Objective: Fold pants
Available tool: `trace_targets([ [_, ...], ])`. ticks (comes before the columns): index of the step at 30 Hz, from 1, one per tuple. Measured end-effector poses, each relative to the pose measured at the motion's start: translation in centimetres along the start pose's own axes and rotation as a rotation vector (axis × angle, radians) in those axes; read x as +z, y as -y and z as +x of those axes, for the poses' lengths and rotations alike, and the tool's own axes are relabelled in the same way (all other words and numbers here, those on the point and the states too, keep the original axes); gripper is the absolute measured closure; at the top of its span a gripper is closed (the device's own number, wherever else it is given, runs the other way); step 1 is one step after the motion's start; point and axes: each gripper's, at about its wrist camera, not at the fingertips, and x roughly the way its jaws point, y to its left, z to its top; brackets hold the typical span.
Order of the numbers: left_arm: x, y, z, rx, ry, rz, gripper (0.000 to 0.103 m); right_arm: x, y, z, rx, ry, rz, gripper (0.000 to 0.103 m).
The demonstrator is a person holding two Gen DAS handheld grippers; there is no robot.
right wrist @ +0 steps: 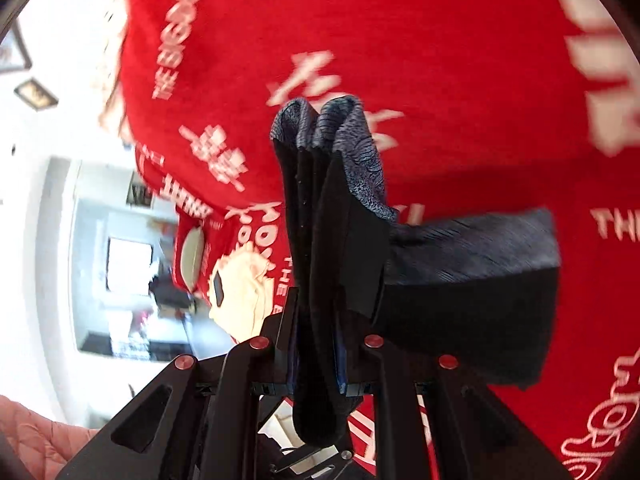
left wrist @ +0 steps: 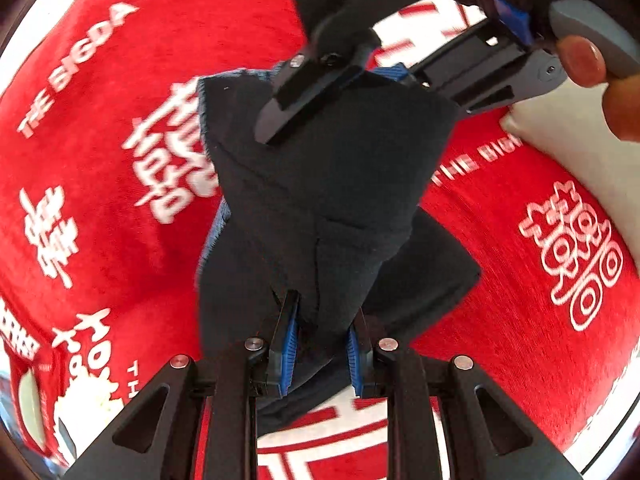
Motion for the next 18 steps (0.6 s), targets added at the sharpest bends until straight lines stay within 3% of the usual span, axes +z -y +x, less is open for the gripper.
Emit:
trace_targets([
  [3, -0.5, 2.3, 1.8, 0.007, -0.044, 0.043, 0.080, -1.4, 4.3, -0.7, 0.020, 0.023, 0.065, 0.088],
  [7, -1.3, 4.2, 4.3, 0.029, -0.103, 0.099, 0.080, -3.3, 9.7, 0.1, -0.018, 0.026, 0.131, 0.088],
  [10, -1.7, 5.3, 5.0, 0.045, -0.113, 0.140, 0.063, -4.1, 12.8, 1.0, -0.022, 0.030, 0.189, 0.088],
  [11, -1.9, 5.3, 4.9, 0.023, -0.113, 0.139, 0.046, -4.3, 13.3, 1.4, -0.027, 0.028, 0.192, 0.087],
  [12, -2.0, 5.3, 4.7, 0.010, -0.107, 0.135, 0.037, -4.5, 13.6, 1.7, -0.047, 0.022, 0.189, 0.087],
  [15, -2.3, 5.0, 3.4, -0.029, -0.088, 0.144, 0.037, -4.4, 13.5, 2.1, -0.088, 0.015, 0.194, 0.079],
  [18, -2.5, 3.6, 2.2, -0.072, -0.084, 0.108, 0.037, -4.0, 12.6, 1.6, -0.186, 0.010, 0.182, 0.070],
])
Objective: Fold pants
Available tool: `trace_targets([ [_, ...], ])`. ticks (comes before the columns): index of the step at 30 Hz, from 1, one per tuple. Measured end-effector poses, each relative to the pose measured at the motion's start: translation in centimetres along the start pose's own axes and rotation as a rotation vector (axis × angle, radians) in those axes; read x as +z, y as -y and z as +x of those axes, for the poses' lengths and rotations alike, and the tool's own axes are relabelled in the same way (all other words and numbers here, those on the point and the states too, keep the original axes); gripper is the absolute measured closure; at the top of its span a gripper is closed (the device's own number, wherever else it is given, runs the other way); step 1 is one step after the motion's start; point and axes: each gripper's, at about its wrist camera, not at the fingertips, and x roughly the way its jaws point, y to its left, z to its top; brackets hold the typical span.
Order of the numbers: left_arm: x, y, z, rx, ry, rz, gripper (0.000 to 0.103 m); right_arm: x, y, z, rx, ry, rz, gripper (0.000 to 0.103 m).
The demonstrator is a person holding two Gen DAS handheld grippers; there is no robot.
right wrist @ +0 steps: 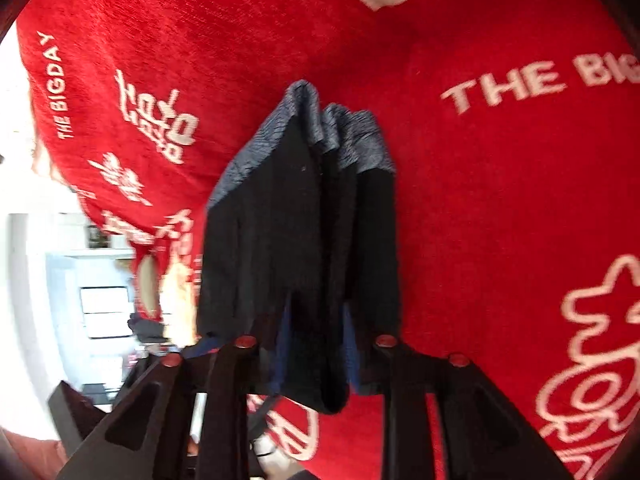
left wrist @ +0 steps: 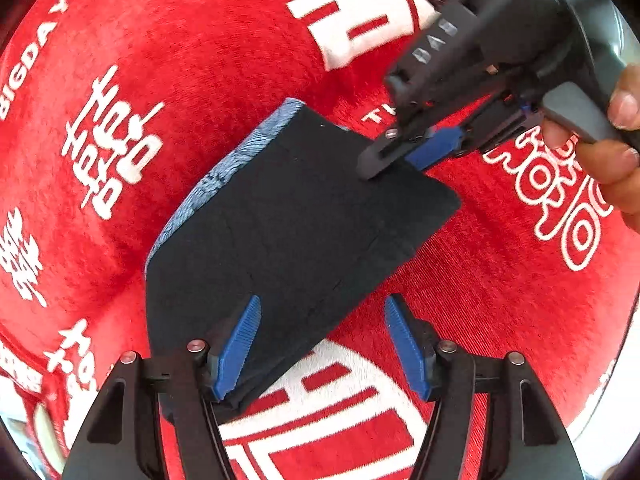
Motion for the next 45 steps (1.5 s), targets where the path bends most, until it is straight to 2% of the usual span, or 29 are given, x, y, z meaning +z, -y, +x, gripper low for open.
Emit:
trace_targets([
  [2, -0.1, -2.1, -0.7, -0.019, 0.004, -0.065, 0.037, 0.2, -0.8, -0.8, -0.093, 0.017, -0.029, 0.069],
  [5, -0.1, -6.5, -0.9, -0.038, 0.004, -0.207, 0.037, 0.9, -2.8, -1.6, -0.167, 0.060, -0.080, 0.069],
  [9, -0.3, -11.9, 0.6, -0.072, -0.032, -0.384, 0.037, 3.2, -4.7, -0.3, -0.210, 0.064, -0.121, 0.069],
  [12, -0.9, -15.2, 2.1, -0.103, -0.057, -0.512, 0.037, 4.8, -4.7, 1.6, -0.236, 0.044, -0.121, 0.069],
  [15, -1.5, -17.0, 3.6, -0.122, -0.090, -0.584, 0.037, 5.2, -3.5, 2.6, -0.193, -0.008, -0.085, 0.072],
  [16, -1.7, -17.2, 4.0, -0.126, -0.097, -0.593, 0.037, 5.1, -3.4, 3.0, -0.182, -0.023, -0.079, 0.086],
  [19, -2.2, -16.9, 4.9, -0.147, -0.115, -0.604, 0.037, 4.2, -3.7, 2.7, -0.220, -0.019, -0.118, 0.092],
  [23, -2.6, -16.1, 6.3, -0.164, -0.155, -0.611, 0.037, 3.2, -4.2, 2.9, -0.320, -0.033, -0.166, 0.093],
  [27, -2.7, -14.8, 6.3, -0.137, -0.159, -0.570, 0.037, 2.6, -4.8, 4.0, -0.407, -0.040, -0.213, 0.093],
  [30, -2.6, -14.1, 6.5, -0.143, -0.156, -0.550, 0.027, 2.3, -5.0, 4.6, -0.444, -0.037, -0.229, 0.093],
  [35, -2.3, -13.9, 6.5, -0.132, -0.164, -0.555, 0.027, 1.4, -7.2, 5.5, -0.564, -0.030, -0.330, 0.091],
  [45, -2.1, -13.6, 5.8, -0.122, -0.173, -0.563, 0.027, 0.1, -8.7, 6.2, -0.632, -0.015, -0.335, 0.091],
])
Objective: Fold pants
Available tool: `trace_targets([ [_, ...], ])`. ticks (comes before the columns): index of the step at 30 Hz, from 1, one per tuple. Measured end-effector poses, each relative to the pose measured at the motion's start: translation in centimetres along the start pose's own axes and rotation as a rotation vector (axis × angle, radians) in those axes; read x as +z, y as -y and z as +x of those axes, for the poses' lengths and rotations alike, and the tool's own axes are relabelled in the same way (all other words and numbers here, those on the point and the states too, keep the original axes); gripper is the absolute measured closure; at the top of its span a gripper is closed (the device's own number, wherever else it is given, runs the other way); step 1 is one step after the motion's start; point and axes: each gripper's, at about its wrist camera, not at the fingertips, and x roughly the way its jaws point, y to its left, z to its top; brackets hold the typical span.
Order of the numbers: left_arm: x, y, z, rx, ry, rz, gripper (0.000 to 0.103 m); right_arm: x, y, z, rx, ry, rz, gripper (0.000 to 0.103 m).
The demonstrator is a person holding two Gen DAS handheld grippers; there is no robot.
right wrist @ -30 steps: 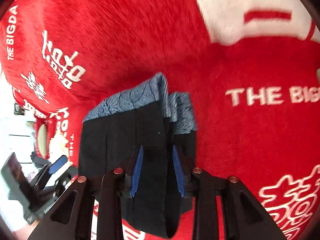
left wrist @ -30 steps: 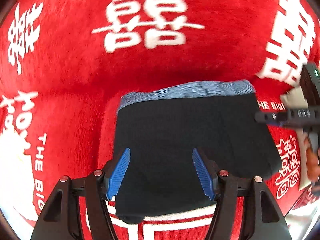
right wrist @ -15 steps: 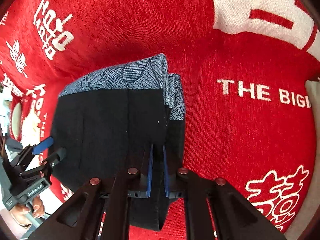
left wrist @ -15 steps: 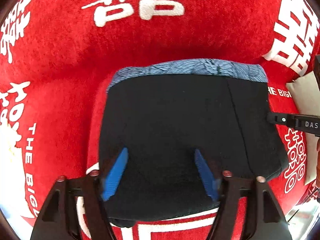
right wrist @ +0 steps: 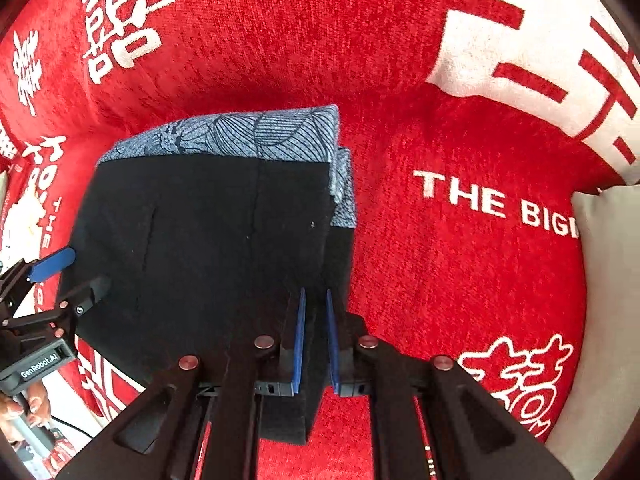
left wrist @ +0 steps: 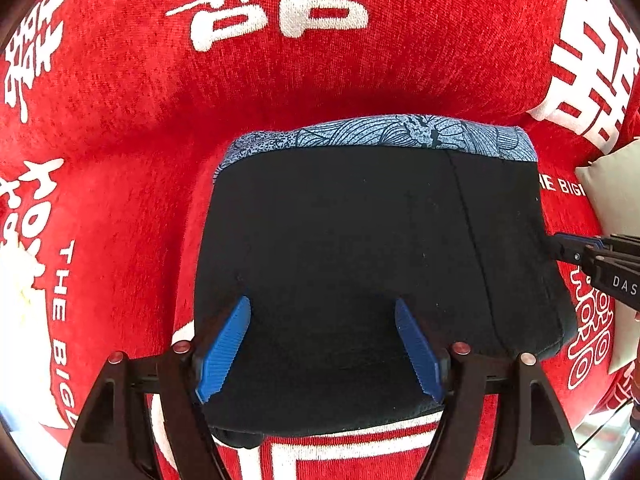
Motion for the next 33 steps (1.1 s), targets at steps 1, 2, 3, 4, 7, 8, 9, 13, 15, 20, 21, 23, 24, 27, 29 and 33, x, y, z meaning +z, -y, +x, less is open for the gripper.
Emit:
trace_targets([
  [1, -0.1, 0.0, -0.2, 0.001, 0.000, 0.000, 0.027, -0.2, 0.2, 0.0, -0.006, 0.000, 0.000, 0.091],
  [2, -0.2, 0.0, -0.4, 0.003, 0.001, 0.000, 0.027, -0.3, 0.1, 0.0, -0.015, -0.003, 0.001, 0.091],
  [3, -0.3, -0.1, -0.5, 0.003, 0.001, -0.001, 0.027, -0.4, 0.3, -0.1, -0.020, -0.005, 0.001, 0.091],
  [4, -0.3, -0.2, -0.7, 0.002, 0.001, -0.001, 0.027, -0.7, 0.3, -0.1, -0.023, -0.007, 0.003, 0.091],
  [7, -0.4, -0.5, -0.9, 0.002, 0.001, -0.005, 0.027, -2.2, 1.9, -0.2, -0.037, -0.018, 0.005, 0.091],
  [8, -0.5, -0.6, -1.0, 0.004, 0.001, -0.004, 0.027, -2.5, 2.0, -0.2, -0.035, -0.021, 0.009, 0.091],
  [9, -0.6, -0.6, -1.1, 0.006, 0.001, -0.004, 0.027, -2.8, 2.1, -0.3, -0.033, -0.016, 0.016, 0.091],
  [13, -0.9, -0.9, -1.5, 0.008, 0.000, -0.011, 0.027, -3.5, 2.1, -0.5, -0.037, -0.019, 0.018, 0.091],
  [15, -0.9, -1.1, -1.6, 0.009, -0.002, -0.016, 0.027, -2.9, 2.0, -0.1, -0.044, -0.020, 0.013, 0.091],
  [20, -0.9, -1.5, -1.9, 0.011, -0.003, -0.029, 0.027, -2.7, 2.1, -0.4, -0.048, -0.025, 0.024, 0.091],
  [21, -0.9, -1.5, -1.9, 0.009, -0.003, -0.031, 0.027, -2.6, 2.1, -0.4, -0.049, -0.026, 0.026, 0.091],
  [23, -0.9, -1.8, -2.0, 0.003, 0.002, -0.039, 0.027, -2.6, 2.2, -0.3, -0.050, -0.029, 0.030, 0.090],
  [24, -0.9, -1.9, -2.1, 0.000, 0.004, -0.043, 0.027, -2.5, 2.1, -0.3, -0.051, -0.029, 0.030, 0.088],
  [27, -0.8, -2.1, -2.1, -0.011, 0.000, -0.046, 0.027, -2.5, 2.3, -0.5, -0.064, -0.027, 0.033, 0.080],
  [29, -0.8, -2.2, -2.2, -0.007, 0.002, -0.046, 0.027, -2.6, 2.6, -0.7, -0.065, -0.026, 0.044, 0.075],
  [33, -0.8, -2.7, -1.9, -0.009, -0.005, -0.063, 0.027, -2.5, 2.8, -0.9, -0.078, -0.028, 0.049, 0.069],
])
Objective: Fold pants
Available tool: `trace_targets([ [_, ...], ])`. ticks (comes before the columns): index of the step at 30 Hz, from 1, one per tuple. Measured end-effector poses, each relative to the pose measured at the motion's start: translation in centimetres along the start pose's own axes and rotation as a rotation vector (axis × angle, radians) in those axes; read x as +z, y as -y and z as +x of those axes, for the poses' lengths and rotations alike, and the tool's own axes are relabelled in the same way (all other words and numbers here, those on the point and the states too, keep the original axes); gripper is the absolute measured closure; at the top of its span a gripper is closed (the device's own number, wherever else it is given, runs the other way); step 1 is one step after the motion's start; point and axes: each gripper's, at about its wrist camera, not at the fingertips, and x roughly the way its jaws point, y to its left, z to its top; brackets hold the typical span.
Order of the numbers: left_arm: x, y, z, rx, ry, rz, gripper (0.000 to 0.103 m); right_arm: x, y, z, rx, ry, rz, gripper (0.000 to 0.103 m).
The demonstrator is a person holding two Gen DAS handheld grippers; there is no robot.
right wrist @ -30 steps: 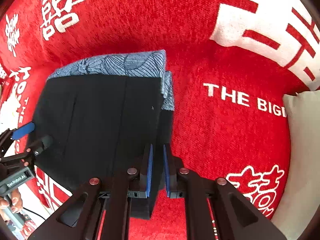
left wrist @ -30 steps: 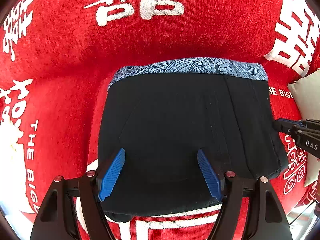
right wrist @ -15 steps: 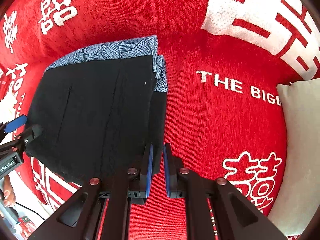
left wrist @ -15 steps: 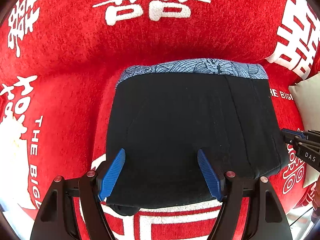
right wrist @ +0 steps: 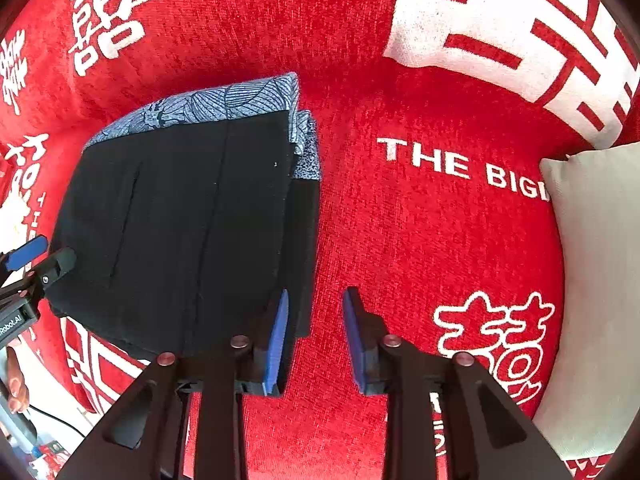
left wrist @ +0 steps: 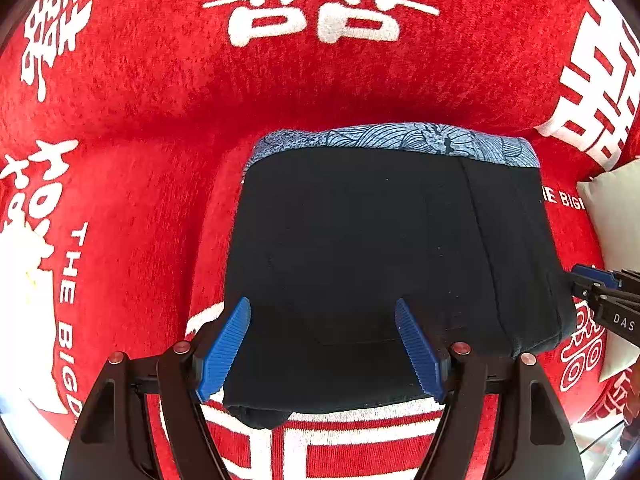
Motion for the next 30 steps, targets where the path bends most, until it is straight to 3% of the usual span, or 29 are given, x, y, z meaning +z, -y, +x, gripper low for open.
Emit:
trace_targets([
  [2, 0.0, -0.2, 0.0, -0.002, 0.002, -0.011, 0.021, 0.0, 0.1, -0.1, -0.008, 0.002, 0.003, 0.065],
  [3, 0.0, -0.2, 0.0, 0.001, -0.005, -0.014, 0.000, -0.1, 0.2, -0.2, -0.012, 0.004, 0.005, 0.063],
  [9, -0.1, 0.0, 0.0, 0.015, -0.003, -0.014, 0.000, -0.7, 0.9, -0.5, -0.015, 0.015, 0.026, 0.057],
  [12, -0.1, -0.1, 0.2, 0.019, -0.013, -0.017, 0.000, -1.0, 1.1, -1.0, -0.026, 0.027, 0.031, 0.049],
  [17, -0.1, -0.5, 1.0, 0.020, -0.029, -0.024, 0.000, -1.6, 2.4, -2.1, -0.022, 0.056, 0.078, 0.018],
  [30, -0.2, -1.2, 3.2, 0.002, -0.066, -0.021, 0.000, -2.5, 1.5, -3.3, 0.005, 0.063, 0.069, 0.018],
])
